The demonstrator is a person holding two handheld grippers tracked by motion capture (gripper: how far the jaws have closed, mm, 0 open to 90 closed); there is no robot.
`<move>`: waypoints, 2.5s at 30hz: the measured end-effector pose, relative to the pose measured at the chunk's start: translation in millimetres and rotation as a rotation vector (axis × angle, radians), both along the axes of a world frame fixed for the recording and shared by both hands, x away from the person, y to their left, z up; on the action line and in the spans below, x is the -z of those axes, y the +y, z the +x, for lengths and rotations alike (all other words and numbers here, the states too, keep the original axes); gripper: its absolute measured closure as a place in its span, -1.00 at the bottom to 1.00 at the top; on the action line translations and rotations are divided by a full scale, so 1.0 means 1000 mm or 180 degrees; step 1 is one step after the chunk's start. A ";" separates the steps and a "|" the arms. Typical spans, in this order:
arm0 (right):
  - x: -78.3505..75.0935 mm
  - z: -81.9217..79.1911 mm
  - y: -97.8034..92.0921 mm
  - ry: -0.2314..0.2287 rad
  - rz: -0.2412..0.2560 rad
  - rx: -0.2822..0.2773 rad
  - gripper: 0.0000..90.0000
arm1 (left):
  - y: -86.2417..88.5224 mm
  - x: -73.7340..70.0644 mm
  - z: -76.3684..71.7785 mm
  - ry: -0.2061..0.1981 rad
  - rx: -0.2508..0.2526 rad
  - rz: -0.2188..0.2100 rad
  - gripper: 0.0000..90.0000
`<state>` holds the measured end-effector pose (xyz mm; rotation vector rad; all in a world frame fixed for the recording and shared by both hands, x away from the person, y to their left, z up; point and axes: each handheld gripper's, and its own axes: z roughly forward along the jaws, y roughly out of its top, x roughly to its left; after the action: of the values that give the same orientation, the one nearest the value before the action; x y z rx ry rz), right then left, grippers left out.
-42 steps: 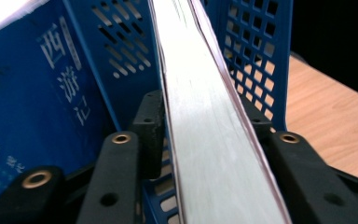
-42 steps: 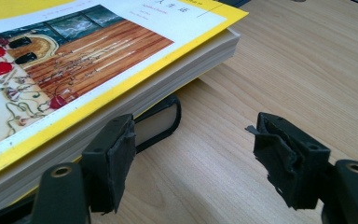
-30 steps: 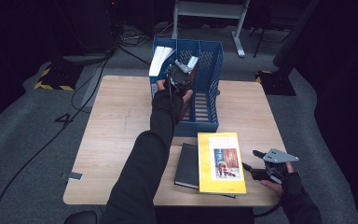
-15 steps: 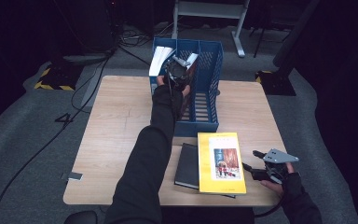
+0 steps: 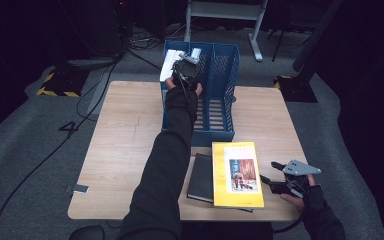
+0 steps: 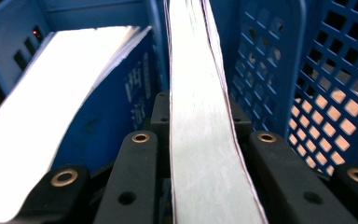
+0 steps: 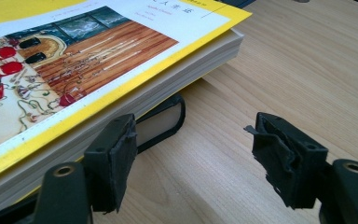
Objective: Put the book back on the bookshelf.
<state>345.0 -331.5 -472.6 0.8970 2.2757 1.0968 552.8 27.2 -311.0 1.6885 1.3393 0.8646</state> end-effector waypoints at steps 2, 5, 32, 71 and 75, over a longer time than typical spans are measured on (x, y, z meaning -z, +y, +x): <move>0.000 0.000 0.000 0.0003 -0.0002 0.0001 -0.32 | -0.001 0.001 0.001 0.0012 -0.0009 0.0011 0.62; 0.000 0.001 0.000 0.0005 0.0002 0.0005 -0.31 | -0.005 0.004 0.002 0.0057 -0.0068 0.0034 0.62; 0.000 0.000 0.000 0.0029 -0.0047 0.0015 -0.32 | -0.006 0.015 0.001 0.0063 0.0073 0.0307 0.48; 0.001 0.000 0.003 0.0057 -0.0065 0.0008 -0.32 | 0.013 0.002 -0.022 0.0190 0.0481 0.0486 -0.08; 0.001 0.000 0.003 0.0064 -0.0067 0.0003 -0.32 | 0.015 0.002 -0.028 0.0189 0.0549 0.0517 -0.11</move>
<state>345.3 -328.5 -473.5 0.9046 2.2987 1.0661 524.9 42.6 -313.3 1.9376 1.1675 0.8472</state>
